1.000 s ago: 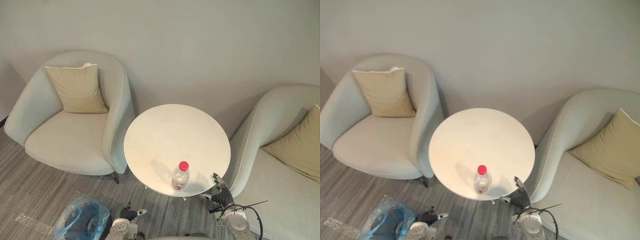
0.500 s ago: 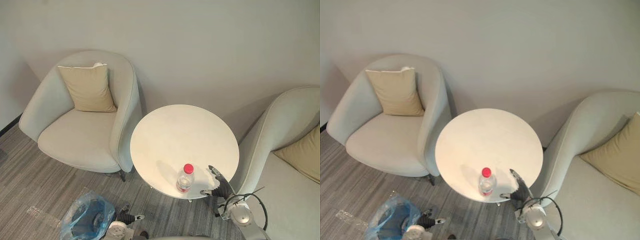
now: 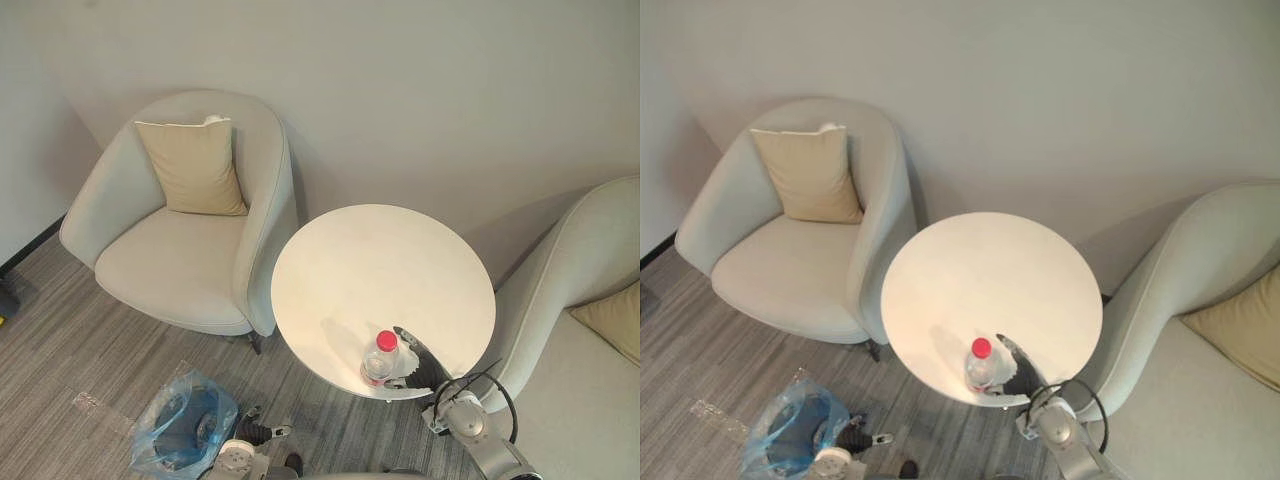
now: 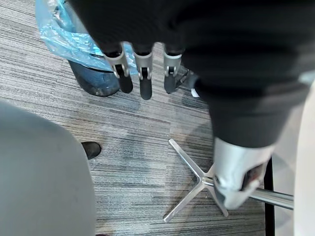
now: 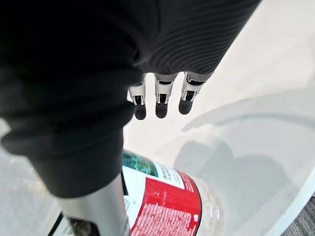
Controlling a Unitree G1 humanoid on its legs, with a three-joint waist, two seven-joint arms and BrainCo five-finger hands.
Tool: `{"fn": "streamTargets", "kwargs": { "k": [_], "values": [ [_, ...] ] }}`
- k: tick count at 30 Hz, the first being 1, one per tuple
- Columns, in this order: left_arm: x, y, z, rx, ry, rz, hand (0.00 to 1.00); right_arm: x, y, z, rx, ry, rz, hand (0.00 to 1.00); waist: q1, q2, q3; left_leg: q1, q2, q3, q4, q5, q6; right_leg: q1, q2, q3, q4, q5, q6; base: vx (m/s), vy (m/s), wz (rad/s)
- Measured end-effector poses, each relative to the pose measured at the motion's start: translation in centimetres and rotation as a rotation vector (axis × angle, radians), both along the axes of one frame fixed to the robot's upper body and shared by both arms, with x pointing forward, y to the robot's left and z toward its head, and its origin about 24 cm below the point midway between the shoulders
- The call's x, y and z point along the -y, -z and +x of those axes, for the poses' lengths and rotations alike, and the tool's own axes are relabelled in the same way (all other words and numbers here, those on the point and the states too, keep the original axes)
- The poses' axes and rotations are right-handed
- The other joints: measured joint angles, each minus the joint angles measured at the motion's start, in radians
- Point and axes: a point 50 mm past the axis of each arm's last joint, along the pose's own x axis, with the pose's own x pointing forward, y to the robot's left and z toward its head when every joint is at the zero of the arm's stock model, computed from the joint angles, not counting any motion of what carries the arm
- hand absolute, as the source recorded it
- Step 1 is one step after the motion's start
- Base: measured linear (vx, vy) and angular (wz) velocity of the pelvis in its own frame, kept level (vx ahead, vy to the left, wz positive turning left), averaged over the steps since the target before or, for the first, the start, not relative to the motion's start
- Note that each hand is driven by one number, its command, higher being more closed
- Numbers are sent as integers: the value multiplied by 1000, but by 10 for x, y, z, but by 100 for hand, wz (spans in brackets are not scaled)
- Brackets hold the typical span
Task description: Gather rubbish on tea table into small bin, then transfer packed bag to large trash can.
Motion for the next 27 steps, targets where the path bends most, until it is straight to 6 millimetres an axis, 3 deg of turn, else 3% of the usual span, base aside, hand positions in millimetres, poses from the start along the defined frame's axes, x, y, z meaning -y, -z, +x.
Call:
{"fn": "streamTargets", "kwargs": {
  "k": [11,12,17,27],
  "values": [
    [0,-1,1,16,7,12,0,-29,1,2,8,-49,58,0,7,-3,2,-5,-1,-7,-1,0,0,2,0,-6,-4,0,0,-3,-2,2],
    [0,-1,2,17,7,13,0,-30,1,3,10,-49,63,100,7,-3,2,-5,-1,-8,-1,0,0,2,0,-7,-5,0,0,-2,-4,5],
    [0,-1,3,20,8,15,0,-40,-6,12,54,-43,85,100,10,-6,7,-7,-3,-20,-6,1,1,14,1,-18,-22,3,-4,7,-6,7],
    [1,-4,9,41,15,16,0,-42,-15,24,113,13,109,100,19,-15,28,-29,-10,-57,-21,10,4,16,0,-39,-39,11,-6,22,-2,12]
  ]
}}
